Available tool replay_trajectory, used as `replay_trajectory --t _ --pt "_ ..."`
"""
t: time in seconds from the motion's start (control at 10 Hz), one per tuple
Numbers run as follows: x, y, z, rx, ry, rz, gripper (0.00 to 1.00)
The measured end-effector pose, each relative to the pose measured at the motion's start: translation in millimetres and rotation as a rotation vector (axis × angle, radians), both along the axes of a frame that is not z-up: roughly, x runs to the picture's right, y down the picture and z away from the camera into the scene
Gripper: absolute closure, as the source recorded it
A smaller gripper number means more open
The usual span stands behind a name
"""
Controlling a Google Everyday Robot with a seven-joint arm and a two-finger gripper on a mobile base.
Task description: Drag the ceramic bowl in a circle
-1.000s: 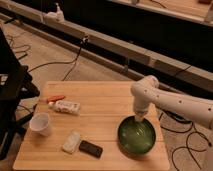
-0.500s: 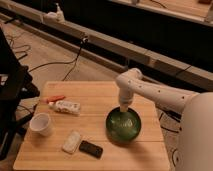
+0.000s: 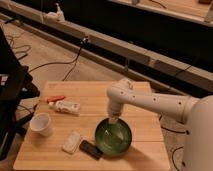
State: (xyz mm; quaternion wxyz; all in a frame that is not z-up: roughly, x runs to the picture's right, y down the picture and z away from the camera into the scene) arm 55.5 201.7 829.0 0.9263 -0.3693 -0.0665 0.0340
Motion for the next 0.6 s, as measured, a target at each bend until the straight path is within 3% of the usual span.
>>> replay_trajectory --t 0.1,0.3,0.5,0.6 --pt "18.6 6.8 -8.4 -0.005 0.038 0.028 1.0" --pt "71.8 -2.7 -20.0 0.016 0.141 0.081 1.0" --pt "93.1 -27.0 -16.5 0.041 0.177 0.069 1.0" --pt "89.3 -41.3 -9.8 0.05 0.167 0.058 1.0"
